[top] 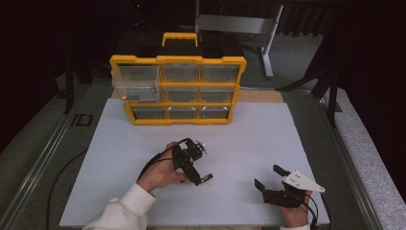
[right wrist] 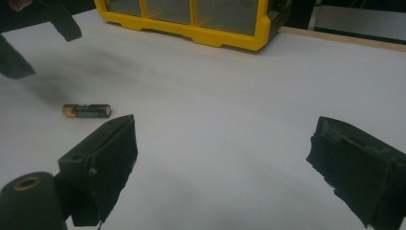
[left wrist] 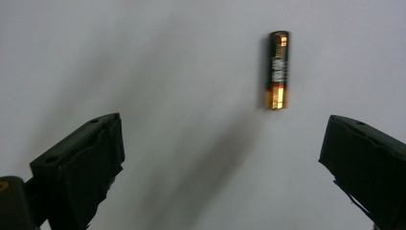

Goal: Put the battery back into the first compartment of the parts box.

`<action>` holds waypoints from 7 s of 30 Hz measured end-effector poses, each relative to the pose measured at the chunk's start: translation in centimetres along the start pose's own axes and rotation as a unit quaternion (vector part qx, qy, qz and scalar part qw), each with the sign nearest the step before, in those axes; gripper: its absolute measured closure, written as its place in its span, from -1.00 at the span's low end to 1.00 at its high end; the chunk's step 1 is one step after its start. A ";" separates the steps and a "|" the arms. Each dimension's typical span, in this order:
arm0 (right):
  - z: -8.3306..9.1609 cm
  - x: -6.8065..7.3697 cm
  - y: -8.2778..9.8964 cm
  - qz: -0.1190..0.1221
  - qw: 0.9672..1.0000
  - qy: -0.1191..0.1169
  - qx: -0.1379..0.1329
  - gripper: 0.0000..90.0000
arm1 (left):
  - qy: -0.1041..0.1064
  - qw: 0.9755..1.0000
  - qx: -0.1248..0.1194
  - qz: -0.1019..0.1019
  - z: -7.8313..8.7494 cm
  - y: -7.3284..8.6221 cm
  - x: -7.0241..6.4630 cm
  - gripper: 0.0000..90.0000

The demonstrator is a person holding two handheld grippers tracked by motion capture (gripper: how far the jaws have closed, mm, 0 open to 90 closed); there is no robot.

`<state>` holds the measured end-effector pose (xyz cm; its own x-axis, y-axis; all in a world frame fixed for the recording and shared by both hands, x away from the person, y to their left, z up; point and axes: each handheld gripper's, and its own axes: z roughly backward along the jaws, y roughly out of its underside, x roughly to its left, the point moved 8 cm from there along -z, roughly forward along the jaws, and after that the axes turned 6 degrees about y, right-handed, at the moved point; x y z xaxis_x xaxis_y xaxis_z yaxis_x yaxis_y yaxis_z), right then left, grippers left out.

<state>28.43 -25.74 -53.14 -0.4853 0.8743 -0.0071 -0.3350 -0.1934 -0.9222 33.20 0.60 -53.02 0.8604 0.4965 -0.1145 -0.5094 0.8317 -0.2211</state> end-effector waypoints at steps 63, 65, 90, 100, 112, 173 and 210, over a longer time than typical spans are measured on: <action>0.0 0.1 0.0 0.000 1.000 -0.002 0.001 -0.81 | 0.003 0.999 0.050 -0.010 -2.6 0.5 0.8 0.73; 0.0 0.0 0.0 0.000 1.000 -0.002 0.002 -0.81 | 0.003 0.999 0.044 0.010 -2.1 1.7 1.8 0.73; -0.1 0.1 0.0 0.000 1.000 -0.001 0.002 -0.81 | 0.003 0.996 -0.016 0.087 7.7 7.3 7.0 0.73; -0.2 0.2 0.0 -0.001 1.000 -0.001 0.002 -0.81 | -0.008 0.993 -0.027 0.112 12.8 9.0 8.8 0.73; -0.2 0.1 0.0 -0.002 1.000 -0.002 0.003 -0.81 | 0.001 0.992 -0.025 0.121 15.5 9.9 9.4 0.73; -0.3 -0.1 0.0 -0.009 1.000 -0.007 -0.001 -0.81 | -0.064 0.953 -0.050 0.292 30.1 1.9 20.3 0.46; -0.2 0.2 -0.1 -0.004 1.000 -0.004 -0.002 -0.81 | -0.087 0.977 0.003 0.196 20.7 9.6 12.0 -0.97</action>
<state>28.59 -25.44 -53.10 -0.4882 0.8727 0.0032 -0.3353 -0.1842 -0.9239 38.37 19.71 -36.48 0.5842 0.8113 -0.0237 -0.7998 0.5704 -0.1870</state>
